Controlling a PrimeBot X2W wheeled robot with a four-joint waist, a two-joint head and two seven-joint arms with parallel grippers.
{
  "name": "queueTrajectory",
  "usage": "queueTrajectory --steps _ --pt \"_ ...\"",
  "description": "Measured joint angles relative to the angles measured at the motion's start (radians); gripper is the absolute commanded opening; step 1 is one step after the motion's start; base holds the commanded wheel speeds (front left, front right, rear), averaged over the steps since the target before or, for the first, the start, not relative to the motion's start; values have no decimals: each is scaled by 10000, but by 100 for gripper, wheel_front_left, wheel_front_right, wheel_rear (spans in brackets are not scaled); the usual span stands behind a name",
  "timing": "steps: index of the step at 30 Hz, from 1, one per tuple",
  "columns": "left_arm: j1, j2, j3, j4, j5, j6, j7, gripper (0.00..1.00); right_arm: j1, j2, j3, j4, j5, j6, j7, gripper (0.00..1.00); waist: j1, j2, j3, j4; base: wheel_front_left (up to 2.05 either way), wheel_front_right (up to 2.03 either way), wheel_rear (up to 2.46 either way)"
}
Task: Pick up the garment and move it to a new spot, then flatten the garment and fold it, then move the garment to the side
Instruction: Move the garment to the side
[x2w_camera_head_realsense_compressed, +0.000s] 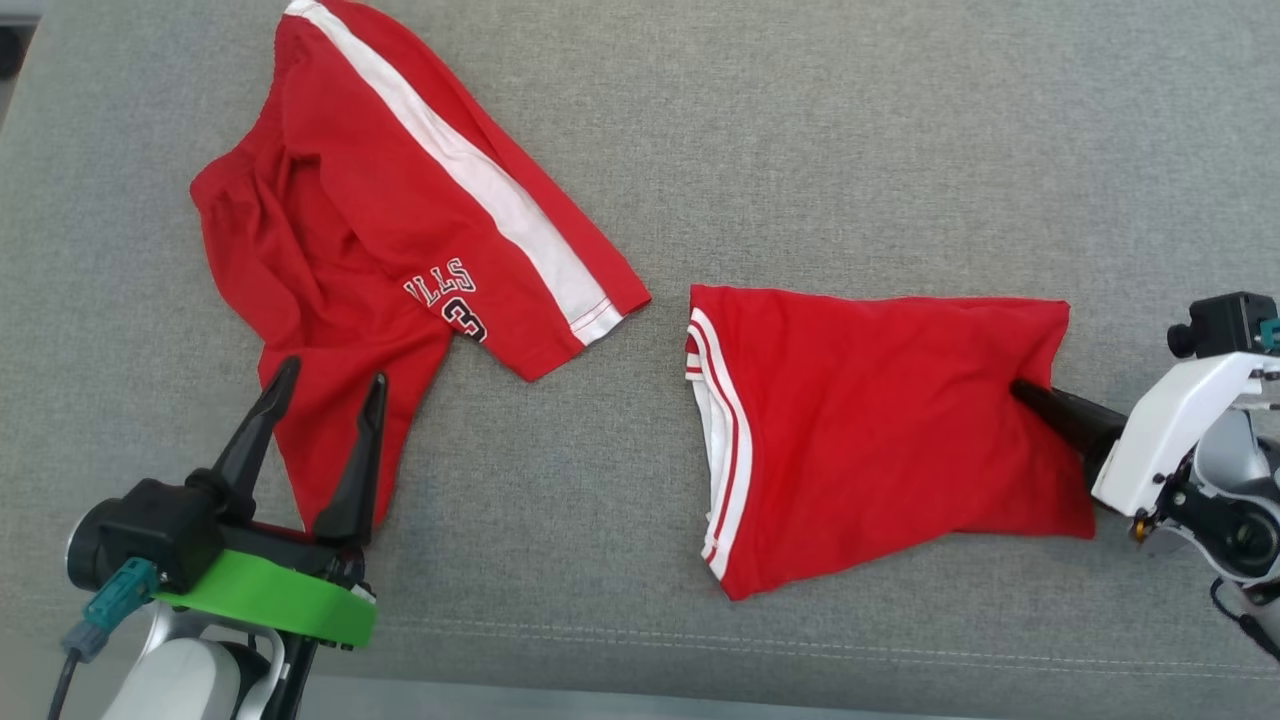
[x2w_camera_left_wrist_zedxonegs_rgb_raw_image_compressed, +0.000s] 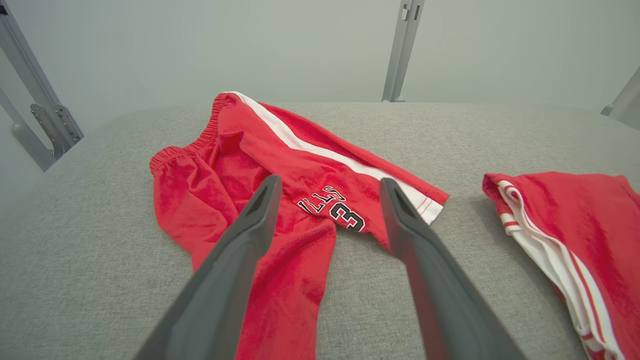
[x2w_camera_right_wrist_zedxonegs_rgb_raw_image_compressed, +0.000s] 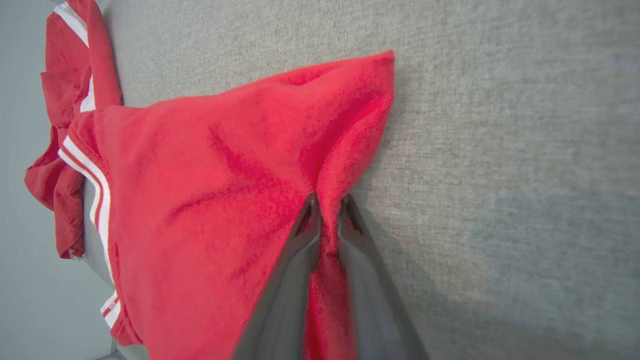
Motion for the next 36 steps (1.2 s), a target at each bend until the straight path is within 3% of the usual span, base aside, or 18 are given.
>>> queueTrajectory --steps 7,13,18,23,29,36 --pt "2 2 247 -92 -4 4 0 100 -1036 -755 -378 29 69 23 732 0 0 0 228 62 0 0 0" --pt "-12 128 203 -159 12 -13 2 100 -2465 -1893 -1078 382 -288 -604 1080 0 0 0 531 -24 0 0 0" --pt "-227 328 203 -295 29 -69 50 100 -3557 -2656 -1053 825 -1580 -1141 1198 0 0 0 826 -141 0 0 0" --pt "-512 380 174 -468 125 -173 140 100 -3990 -3308 -1012 1419 -2291 -1298 1509 0 0 0 1143 -236 0 0 0" --pt "-610 474 247 -537 127 -173 224 100 -4099 -3530 -995 2044 -2732 -1377 1609 0 0 0 1521 -301 0 0 0" --pt "-616 652 550 -673 127 -115 226 100 -4311 -3287 -1041 2564 -3127 -1386 1317 0 1 0 1767 -600 0 0 0"
